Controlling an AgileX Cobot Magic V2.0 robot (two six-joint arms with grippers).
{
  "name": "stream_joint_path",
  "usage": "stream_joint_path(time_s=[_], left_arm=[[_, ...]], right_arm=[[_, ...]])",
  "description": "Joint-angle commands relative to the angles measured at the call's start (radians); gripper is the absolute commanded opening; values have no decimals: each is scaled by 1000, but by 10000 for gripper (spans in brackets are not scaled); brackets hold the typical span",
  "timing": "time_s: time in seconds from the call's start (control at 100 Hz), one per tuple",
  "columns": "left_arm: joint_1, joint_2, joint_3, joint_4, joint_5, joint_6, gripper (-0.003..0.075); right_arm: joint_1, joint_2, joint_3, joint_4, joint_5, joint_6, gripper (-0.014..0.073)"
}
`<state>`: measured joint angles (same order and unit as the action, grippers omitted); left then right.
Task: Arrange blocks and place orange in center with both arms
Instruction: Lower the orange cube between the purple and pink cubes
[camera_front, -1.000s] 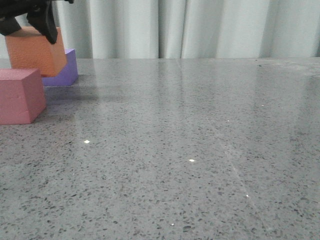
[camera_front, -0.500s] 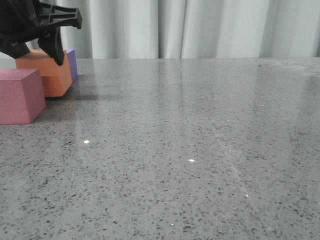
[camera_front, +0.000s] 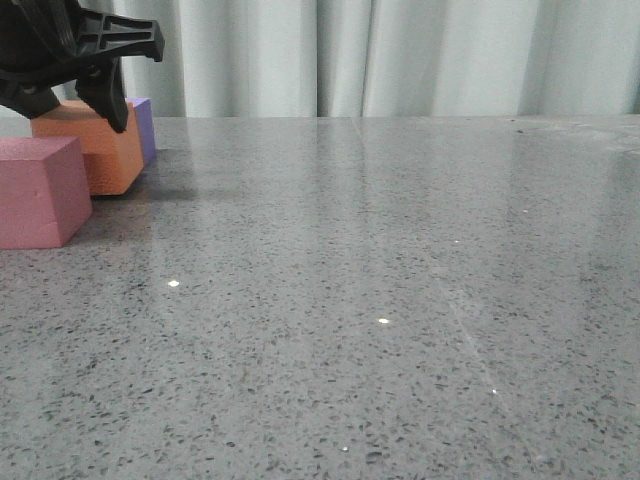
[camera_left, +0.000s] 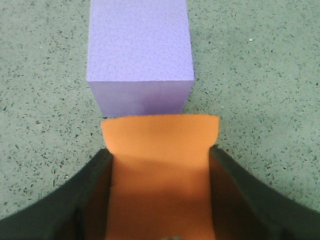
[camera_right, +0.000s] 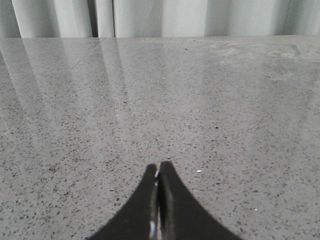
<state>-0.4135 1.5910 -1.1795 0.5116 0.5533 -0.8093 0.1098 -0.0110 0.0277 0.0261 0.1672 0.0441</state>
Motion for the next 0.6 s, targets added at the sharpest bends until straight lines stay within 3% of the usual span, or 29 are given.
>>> stream_joint_path(time_s=[0.0,0.48,0.59], left_arm=[[9,-35,-25,23,-32,1,171],[17,-35,-25,20,-17,3,172],[17,-35,-25,2,-19,31,215]], right_arm=[[-8,-24,-13,1,-84,-8,-67],[-8,-24,-13,1,-84,-8,-67],[-8,-24,-13,1,-84,-8,-67]])
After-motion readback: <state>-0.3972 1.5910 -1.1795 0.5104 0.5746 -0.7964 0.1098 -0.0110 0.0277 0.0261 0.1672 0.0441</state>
